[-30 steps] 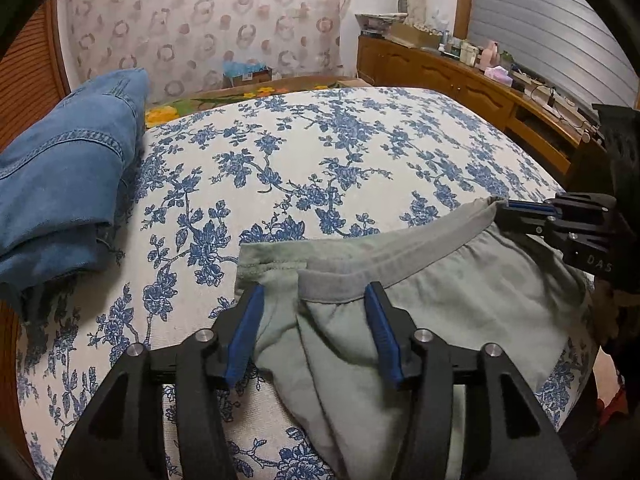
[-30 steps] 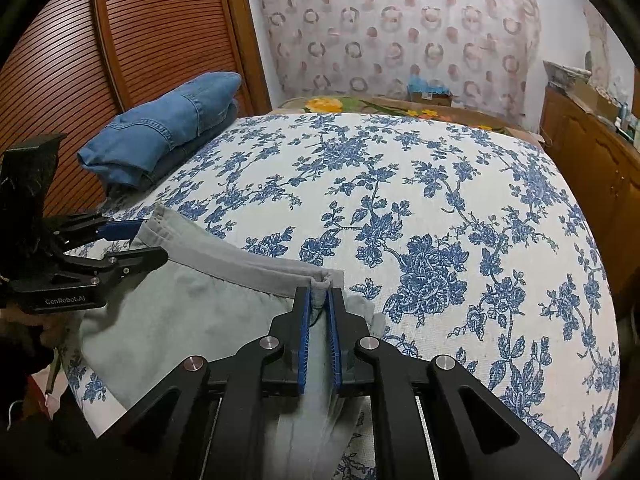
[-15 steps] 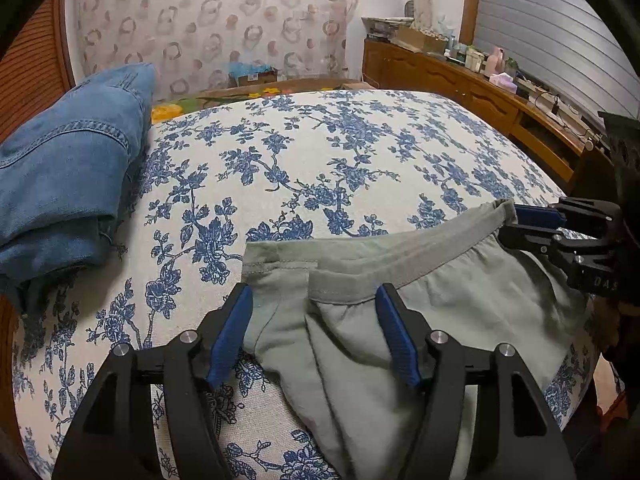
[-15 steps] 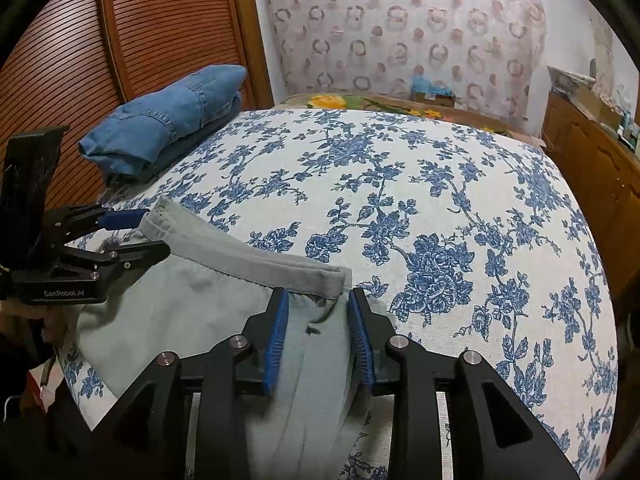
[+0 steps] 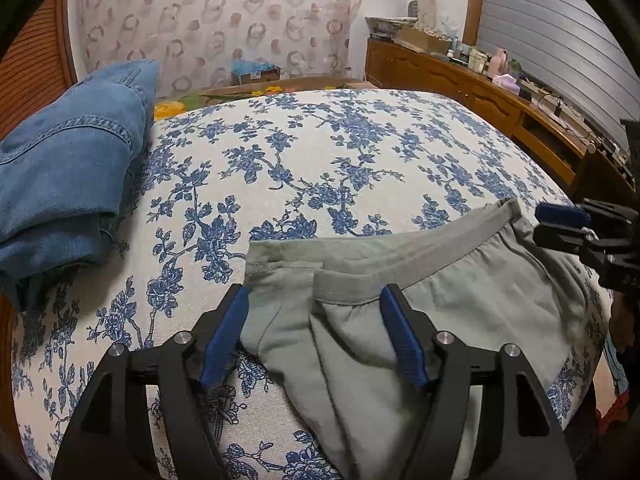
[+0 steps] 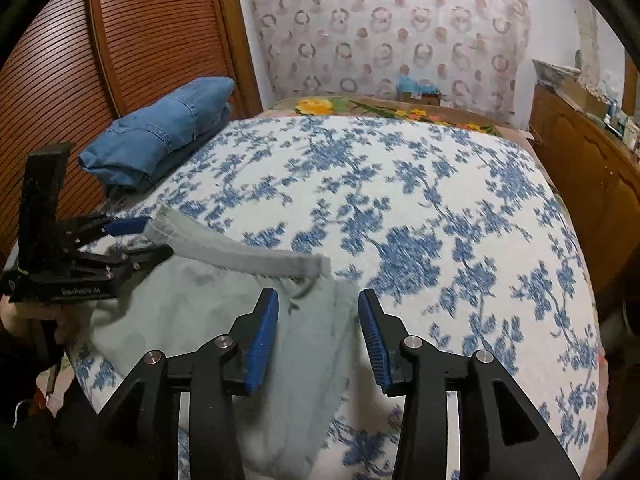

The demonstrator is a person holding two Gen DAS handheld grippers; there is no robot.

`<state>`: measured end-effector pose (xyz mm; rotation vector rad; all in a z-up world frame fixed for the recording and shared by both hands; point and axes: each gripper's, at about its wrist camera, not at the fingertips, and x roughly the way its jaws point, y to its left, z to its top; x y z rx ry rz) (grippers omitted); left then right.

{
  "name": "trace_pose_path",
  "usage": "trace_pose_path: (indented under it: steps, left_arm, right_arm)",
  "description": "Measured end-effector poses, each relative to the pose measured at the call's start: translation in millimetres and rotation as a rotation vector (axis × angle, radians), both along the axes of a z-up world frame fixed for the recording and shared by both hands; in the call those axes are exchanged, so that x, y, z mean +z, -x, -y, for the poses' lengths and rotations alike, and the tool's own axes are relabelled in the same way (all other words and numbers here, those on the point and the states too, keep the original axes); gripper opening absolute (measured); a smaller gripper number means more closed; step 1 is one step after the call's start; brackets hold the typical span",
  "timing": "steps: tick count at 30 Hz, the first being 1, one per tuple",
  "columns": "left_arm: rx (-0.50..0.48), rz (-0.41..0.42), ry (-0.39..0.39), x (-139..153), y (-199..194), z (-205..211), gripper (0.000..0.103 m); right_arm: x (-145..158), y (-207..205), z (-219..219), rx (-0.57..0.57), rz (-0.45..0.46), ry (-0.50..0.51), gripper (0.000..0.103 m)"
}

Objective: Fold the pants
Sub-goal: 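Open both tools and release the waistband, then pinch the folded shorts' edge with both tools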

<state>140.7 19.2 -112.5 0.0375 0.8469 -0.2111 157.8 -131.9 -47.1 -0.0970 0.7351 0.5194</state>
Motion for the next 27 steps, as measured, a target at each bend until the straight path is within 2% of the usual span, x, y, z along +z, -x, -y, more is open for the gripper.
trace_pose_path:
  steps: [7,15,18,23,25,27]
  left_arm:
    - [0.008,-0.006,0.007,-1,-2,-3,0.074]
    - [0.008,-0.006,0.007,-1,-2,-3,0.074]
    - [0.008,-0.006,0.007,-1,-2,-2,0.074]
    - [0.008,-0.005,0.011,-1,-2,-3,0.074]
    - [0.003,-0.003,0.030,0,-1,-5,0.072]
    - [-0.007,-0.002,0.056,0,-1,-6,0.062]
  right_arm:
    - [-11,-3,6,-0.028,-0.051,0.003,0.044]
    - [-10,-10,-7,0.009,-0.072,-0.013,0.045]
    - [-12,-13,-14,0.011,-0.055,0.015,0.045]
    - [-15,-14,-11,0.017,-0.044,0.001,0.045]
    - [-16,-12,-13,0.016,-0.034,0.015,0.045]
    - [-16,-12,-17,0.015,-0.023,0.038,0.045]
